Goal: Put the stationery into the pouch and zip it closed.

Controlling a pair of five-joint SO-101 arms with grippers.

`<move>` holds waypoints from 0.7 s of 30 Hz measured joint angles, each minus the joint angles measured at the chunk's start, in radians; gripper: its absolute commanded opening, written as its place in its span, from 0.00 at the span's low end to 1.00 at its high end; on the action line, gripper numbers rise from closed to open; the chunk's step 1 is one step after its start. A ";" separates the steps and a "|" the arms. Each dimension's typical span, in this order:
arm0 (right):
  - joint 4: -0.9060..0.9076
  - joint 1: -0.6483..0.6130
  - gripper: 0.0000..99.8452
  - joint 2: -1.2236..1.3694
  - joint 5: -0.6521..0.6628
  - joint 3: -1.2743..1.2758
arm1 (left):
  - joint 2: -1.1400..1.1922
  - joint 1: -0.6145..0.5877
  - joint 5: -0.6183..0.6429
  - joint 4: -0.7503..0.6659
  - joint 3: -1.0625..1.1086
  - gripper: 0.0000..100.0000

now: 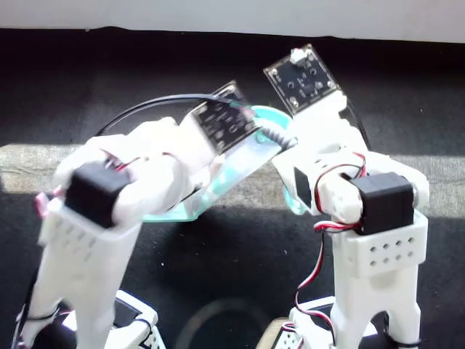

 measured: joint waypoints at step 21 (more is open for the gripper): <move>-0.020 -0.017 0.01 -0.120 -0.002 0.147 | -0.307 -0.044 0.063 -0.288 0.410 0.16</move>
